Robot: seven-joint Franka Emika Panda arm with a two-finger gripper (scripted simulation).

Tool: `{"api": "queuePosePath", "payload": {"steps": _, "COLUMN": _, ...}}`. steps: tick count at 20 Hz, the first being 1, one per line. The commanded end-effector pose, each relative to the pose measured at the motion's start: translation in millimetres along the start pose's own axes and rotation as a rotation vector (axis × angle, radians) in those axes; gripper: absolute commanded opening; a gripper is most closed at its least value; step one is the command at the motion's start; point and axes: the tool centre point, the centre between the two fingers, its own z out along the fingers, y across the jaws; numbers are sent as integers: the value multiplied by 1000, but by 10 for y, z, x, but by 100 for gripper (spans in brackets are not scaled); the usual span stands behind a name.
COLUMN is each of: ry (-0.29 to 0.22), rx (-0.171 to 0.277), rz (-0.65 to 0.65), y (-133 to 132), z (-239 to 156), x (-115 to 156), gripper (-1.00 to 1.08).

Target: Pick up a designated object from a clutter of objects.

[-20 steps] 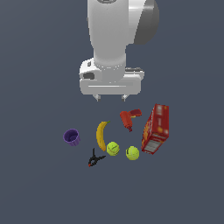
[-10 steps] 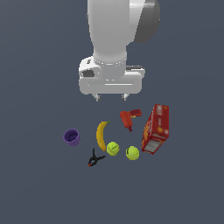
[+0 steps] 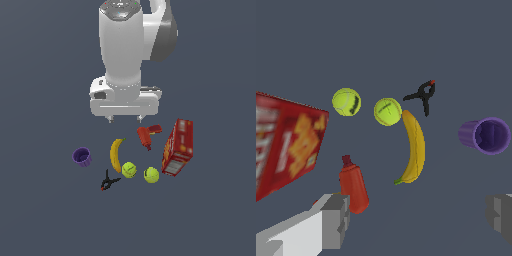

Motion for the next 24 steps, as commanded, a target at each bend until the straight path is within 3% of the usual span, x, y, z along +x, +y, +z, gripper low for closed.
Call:
{"api": "queuePosePath", "payload": {"steps": 1, "ry": 0, "rx": 0, "rz": 8, "y": 34, "z": 153, "x": 26, "gripper": 100}}
{"api": "queuePosePath", "payload": {"steps": 15, "ry": 7, "rx": -6, "rz": 77, "y": 348, "z": 1465, "x": 44, "gripper": 100}}
{"api": "queuePosePath", "payload": {"steps": 24, "ry": 10, "rx": -11, "rz": 105, "y": 472, "z": 1967, "x": -56, "gripper": 100}}
